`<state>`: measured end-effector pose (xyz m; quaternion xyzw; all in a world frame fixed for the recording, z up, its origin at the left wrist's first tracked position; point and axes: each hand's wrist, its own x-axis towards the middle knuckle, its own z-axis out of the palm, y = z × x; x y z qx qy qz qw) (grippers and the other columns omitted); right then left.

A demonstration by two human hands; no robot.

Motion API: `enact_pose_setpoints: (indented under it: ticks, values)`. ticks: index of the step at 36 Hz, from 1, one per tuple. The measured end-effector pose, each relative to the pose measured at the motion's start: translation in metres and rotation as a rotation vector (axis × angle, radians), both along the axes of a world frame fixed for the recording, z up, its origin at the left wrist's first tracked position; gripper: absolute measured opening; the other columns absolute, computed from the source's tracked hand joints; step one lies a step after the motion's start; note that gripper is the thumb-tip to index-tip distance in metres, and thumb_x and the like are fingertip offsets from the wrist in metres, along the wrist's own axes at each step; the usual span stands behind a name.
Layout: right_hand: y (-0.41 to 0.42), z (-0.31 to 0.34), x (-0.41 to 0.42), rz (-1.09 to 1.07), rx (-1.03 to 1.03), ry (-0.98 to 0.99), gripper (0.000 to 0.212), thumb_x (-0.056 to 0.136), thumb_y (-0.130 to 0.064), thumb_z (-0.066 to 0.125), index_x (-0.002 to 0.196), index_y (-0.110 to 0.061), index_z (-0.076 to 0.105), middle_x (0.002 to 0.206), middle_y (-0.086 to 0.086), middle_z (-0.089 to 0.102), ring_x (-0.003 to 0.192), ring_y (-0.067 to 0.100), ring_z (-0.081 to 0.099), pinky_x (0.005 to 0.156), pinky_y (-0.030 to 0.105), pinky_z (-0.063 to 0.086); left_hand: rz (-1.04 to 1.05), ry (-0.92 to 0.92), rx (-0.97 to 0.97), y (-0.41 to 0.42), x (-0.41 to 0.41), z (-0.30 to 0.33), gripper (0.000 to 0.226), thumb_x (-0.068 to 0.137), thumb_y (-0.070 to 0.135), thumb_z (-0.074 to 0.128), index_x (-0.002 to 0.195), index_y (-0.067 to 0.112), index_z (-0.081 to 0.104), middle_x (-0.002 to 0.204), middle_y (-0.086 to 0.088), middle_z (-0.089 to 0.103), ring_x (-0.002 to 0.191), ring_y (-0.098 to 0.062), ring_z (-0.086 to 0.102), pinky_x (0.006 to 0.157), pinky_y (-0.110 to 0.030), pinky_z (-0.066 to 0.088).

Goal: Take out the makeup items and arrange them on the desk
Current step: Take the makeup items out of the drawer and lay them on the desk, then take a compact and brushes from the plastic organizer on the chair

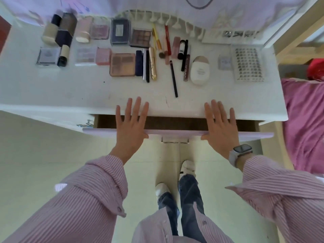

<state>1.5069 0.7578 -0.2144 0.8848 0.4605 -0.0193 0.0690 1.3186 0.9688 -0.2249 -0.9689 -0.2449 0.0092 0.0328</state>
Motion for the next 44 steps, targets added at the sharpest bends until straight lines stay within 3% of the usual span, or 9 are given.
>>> enact_pose_setpoints:
  ticks: [8,17,21,24,28,31,35,39,44]
  values:
    - [0.012,-0.01,0.013,0.071,0.116,-0.079,0.083,0.051,-0.026,0.087,0.117,-0.002,0.043,0.114,0.021,0.059,0.103,0.04,0.058,0.091,0.05,0.044,-0.009,-0.157,0.028,0.011,0.013,-0.02,0.088,0.048,0.025,0.091,0.121,0.01,0.044,0.126,-0.012,0.052,0.115,-0.034,0.047,0.098,-0.055,0.038]
    - [0.016,-0.022,0.021,0.088,0.222,-0.172,0.063,0.058,-0.024,0.083,0.105,-0.005,0.046,0.102,0.018,0.06,0.091,0.036,0.057,0.085,0.044,0.032,0.001,-0.339,0.112,0.012,0.023,-0.037,0.06,0.062,0.008,0.082,0.11,0.011,0.046,0.116,-0.009,0.043,0.107,-0.03,0.043,0.099,-0.052,0.031]
    - [0.023,-0.02,0.011,0.019,0.214,-0.175,0.058,0.059,-0.012,0.079,0.106,-0.003,0.047,0.104,0.019,0.06,0.099,0.036,0.049,0.088,0.048,0.035,0.089,-0.327,-0.015,0.003,0.024,-0.027,0.062,0.061,0.004,0.08,0.112,0.011,0.046,0.118,-0.011,0.046,0.111,-0.032,0.042,0.102,-0.055,0.031]
    - [0.031,-0.002,0.0,-0.043,0.142,-0.084,0.037,0.065,-0.002,0.059,0.101,0.0,0.051,0.1,0.019,0.057,0.096,0.038,0.054,0.081,0.046,0.046,0.139,-0.223,-0.178,-0.006,0.02,-0.003,0.063,0.064,0.009,0.078,0.119,0.011,0.047,0.125,-0.014,0.054,0.12,-0.034,0.045,0.102,-0.055,0.035]
    - [0.045,0.042,-0.008,-0.019,0.074,0.089,0.022,0.058,-0.01,0.062,0.08,-0.004,0.064,0.093,0.016,0.063,0.084,0.036,0.062,0.065,0.04,0.051,0.331,-0.241,-0.395,-0.014,-0.003,0.044,0.046,0.09,0.018,0.056,0.134,0.016,0.044,0.141,-0.004,0.042,0.133,-0.022,0.035,0.11,-0.037,0.028]
    - [0.066,0.084,-0.022,0.131,0.125,0.289,0.026,0.073,-0.015,0.067,0.098,-0.009,0.066,0.113,0.01,0.062,0.103,0.033,0.058,0.079,0.042,0.048,0.516,-0.317,-0.362,-0.023,-0.039,0.086,0.044,0.09,0.017,0.056,0.133,0.011,0.047,0.136,-0.007,0.049,0.128,-0.024,0.043,0.105,-0.038,0.034]
    - [0.1,0.149,-0.072,0.504,0.137,0.504,0.052,0.09,-0.04,0.017,0.127,-0.018,0.048,0.125,-0.002,0.054,0.117,0.02,0.048,0.096,0.032,0.038,0.724,-0.462,-0.221,-0.048,-0.1,0.146,0.031,0.08,0.014,0.061,0.111,0.007,0.064,0.107,-0.009,0.068,0.098,-0.029,0.065,0.084,-0.041,0.05]
    - [0.118,0.201,-0.144,0.781,0.195,0.616,0.035,0.095,-0.029,0.031,0.122,-0.019,0.051,0.119,-0.003,0.058,0.113,0.02,0.05,0.095,0.033,0.038,1.012,-0.455,-0.114,-0.092,-0.171,0.208,0.036,0.095,0.024,0.047,0.13,0.019,0.05,0.132,0.003,0.053,0.122,-0.017,0.047,0.102,-0.031,0.031]
    - [0.116,0.266,-0.253,1.085,0.229,0.694,0.021,0.094,-0.021,0.039,0.096,-0.012,0.057,0.097,0.005,0.064,0.094,0.027,0.057,0.083,0.04,0.045,1.269,-0.519,0.048,-0.167,-0.274,0.281,0.037,0.095,0.027,0.046,0.131,0.019,0.05,0.134,0.002,0.052,0.121,-0.018,0.048,0.101,-0.032,0.035]
